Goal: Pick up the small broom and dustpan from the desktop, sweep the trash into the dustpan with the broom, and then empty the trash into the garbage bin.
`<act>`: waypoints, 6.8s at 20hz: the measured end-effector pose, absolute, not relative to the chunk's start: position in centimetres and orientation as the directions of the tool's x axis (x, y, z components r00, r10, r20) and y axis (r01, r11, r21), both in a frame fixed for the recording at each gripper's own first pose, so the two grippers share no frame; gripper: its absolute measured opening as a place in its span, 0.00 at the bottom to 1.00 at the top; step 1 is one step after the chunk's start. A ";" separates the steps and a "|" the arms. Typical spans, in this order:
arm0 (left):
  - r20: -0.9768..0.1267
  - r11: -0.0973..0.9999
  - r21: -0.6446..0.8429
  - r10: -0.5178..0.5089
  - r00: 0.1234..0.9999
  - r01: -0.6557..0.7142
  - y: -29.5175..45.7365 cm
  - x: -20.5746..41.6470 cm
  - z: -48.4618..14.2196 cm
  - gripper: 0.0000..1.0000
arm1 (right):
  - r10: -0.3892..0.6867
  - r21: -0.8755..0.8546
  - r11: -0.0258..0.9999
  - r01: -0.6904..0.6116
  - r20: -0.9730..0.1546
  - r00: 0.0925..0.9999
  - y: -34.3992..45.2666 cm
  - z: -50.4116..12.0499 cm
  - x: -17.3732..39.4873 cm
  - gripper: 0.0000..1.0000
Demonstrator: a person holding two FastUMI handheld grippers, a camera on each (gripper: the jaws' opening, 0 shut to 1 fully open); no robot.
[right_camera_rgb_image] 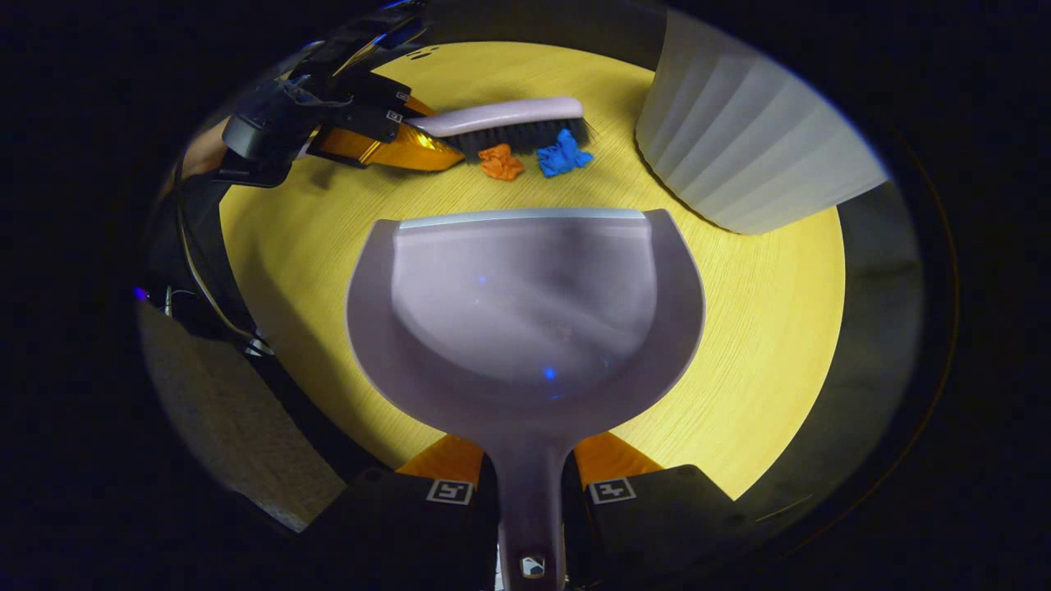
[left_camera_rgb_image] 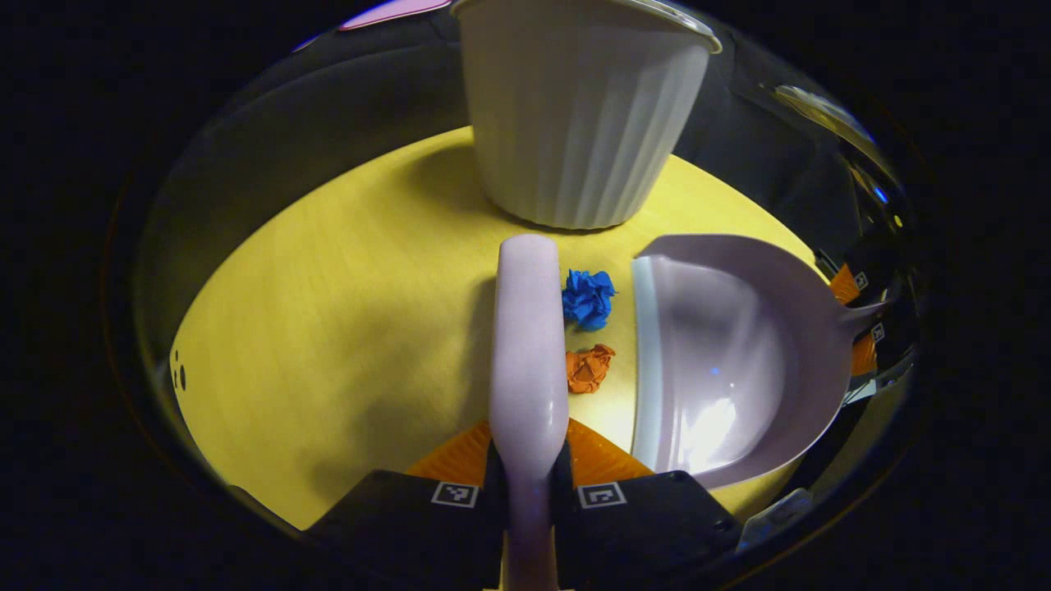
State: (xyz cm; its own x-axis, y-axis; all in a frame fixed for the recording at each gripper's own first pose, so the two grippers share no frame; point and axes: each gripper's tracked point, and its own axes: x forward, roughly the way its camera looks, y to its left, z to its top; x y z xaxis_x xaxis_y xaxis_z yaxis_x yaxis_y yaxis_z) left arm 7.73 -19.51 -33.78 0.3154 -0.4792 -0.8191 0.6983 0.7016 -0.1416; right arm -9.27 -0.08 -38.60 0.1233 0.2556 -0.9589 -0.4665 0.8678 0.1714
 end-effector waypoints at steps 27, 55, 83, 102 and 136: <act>-0.707 0.839 -0.275 -0.507 0.493 0.469 -5.4 0.4 -29.5 0.29 | 0.138 0.144 0.989 -0.012 -0.915 0.380 1.4 -37.2 -7.7 0.36; -0.745 0.879 -0.309 -0.461 0.483 0.362 3.9 -3.9 -35.2 0.28 | -0.261 -0.334 0.919 -0.209 -0.913 0.312 -3.0 -34.0 -10.0 0.35; -0.783 0.919 -0.239 -0.374 0.497 0.314 3.0 -2.6 -35.2 0.29 | 0.067 -0.060 0.972 -0.228 -0.855 0.514 4.5 -28.0 -20.7 0.32; -0.818 0.939 -0.057 -0.240 0.523 0.340 3.2 2.0 -38.5 0.29 | 0.277 0.190 0.926 -0.325 -0.929 0.247 21.6 -51.6 -32.7 0.35; -0.633 0.960 0.079 -0.160 0.757 0.269 4.5 2.6 -25.1 0.35 | 0.328 0.274 0.943 -0.189 -0.670 0.666 21.9 -40.0 -25.5 0.46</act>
